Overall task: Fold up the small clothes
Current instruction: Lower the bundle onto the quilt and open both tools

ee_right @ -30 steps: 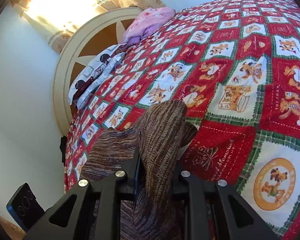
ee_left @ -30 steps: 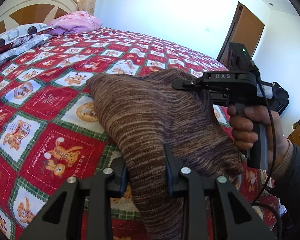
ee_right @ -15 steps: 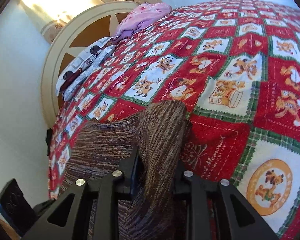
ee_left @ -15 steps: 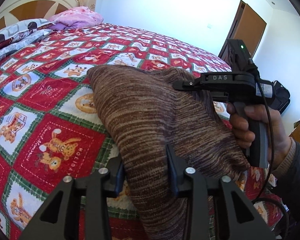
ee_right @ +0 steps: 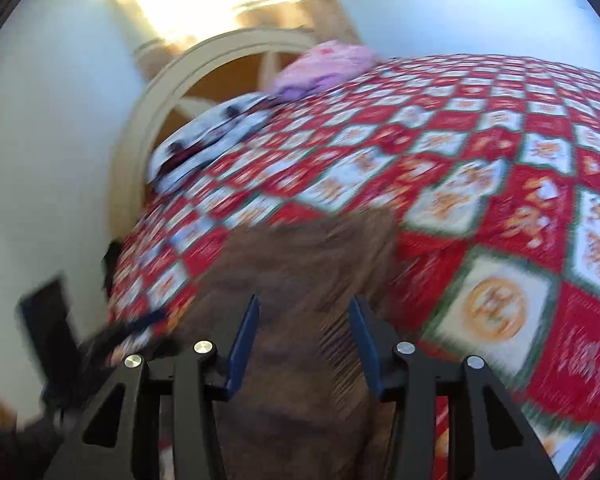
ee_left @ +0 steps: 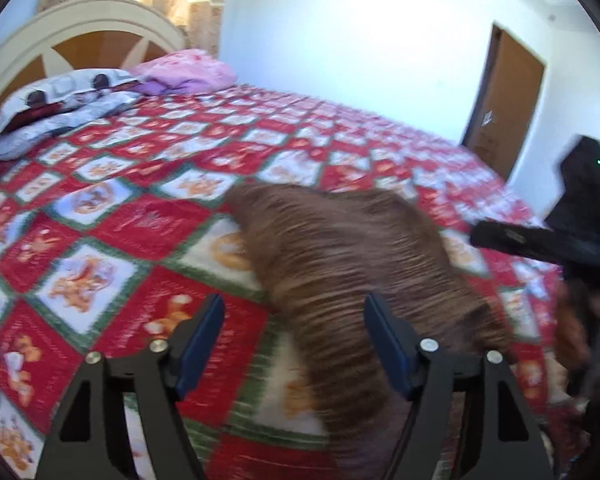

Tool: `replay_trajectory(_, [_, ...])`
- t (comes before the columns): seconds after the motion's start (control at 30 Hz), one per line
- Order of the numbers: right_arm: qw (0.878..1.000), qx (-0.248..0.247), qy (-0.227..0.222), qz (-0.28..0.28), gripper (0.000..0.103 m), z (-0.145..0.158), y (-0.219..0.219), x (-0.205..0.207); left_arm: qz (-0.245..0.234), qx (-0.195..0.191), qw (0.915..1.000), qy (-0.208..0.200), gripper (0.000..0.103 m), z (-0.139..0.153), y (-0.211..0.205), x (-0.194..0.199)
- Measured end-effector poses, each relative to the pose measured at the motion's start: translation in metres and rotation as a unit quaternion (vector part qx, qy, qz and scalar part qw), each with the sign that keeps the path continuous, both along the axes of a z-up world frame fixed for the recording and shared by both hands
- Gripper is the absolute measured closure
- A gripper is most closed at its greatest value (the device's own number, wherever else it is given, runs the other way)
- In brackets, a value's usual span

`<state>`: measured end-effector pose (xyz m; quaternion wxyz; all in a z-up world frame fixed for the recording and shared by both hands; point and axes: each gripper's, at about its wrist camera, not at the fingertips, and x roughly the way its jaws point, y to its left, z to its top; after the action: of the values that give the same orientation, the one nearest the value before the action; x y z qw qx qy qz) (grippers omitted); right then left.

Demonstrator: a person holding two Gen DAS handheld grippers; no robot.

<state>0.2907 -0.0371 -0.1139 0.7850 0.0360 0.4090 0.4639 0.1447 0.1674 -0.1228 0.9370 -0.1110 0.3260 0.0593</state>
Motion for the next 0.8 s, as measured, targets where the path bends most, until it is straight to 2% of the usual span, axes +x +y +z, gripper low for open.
replay_trajectory(0.07, [0.999,-0.013,0.028,0.018,0.054,-0.017,0.002,-0.01,0.001,-0.001,0.9998,0.021,0.028,-0.012,0.002,0.005])
replay_trajectory(0.13, [0.999,-0.045,0.021,0.006,0.054,-0.033,0.0,-0.016,-0.003,-0.001,0.9993,0.036,0.028,-0.023,0.0,0.007])
replay_trajectory(0.2, [0.999,-0.04,0.006,-0.005,0.054,-0.035,-0.007,-0.021,-0.001,-0.005,0.9995,0.03,0.026,-0.027,0.0,0.007])
replay_trajectory(0.37, [0.993,-0.106,-0.035,-0.023,0.057,-0.029,-0.001,-0.028,-0.004,-0.011,0.9995,0.03,0.024,-0.025,-0.014,0.008])
replay_trajectory(0.43, [0.994,-0.102,-0.026,-0.027,0.057,-0.031,-0.004,-0.023,-0.021,0.003,0.9989,0.042,0.017,-0.028,-0.027,0.013])
replay_trajectory(0.47, [0.994,-0.1,-0.024,-0.03,0.057,-0.031,-0.005,-0.022,-0.023,0.024,0.9983,0.049,0.016,-0.029,-0.034,0.016])
replay_trajectory(0.6, [0.994,-0.095,-0.033,-0.047,0.057,-0.024,-0.011,-0.027,-0.026,0.022,0.9984,0.045,0.016,-0.019,-0.033,0.011])
replay_trajectory(0.7, [0.989,-0.105,-0.072,-0.074,0.055,-0.006,-0.016,-0.043,-0.019,0.039,0.9982,0.041,0.016,-0.006,-0.029,-0.004])
replay_trajectory(0.8, [0.982,-0.12,-0.114,-0.095,0.054,0.012,-0.019,-0.059,-0.012,0.049,0.9986,0.018,0.016,0.019,-0.025,-0.027])
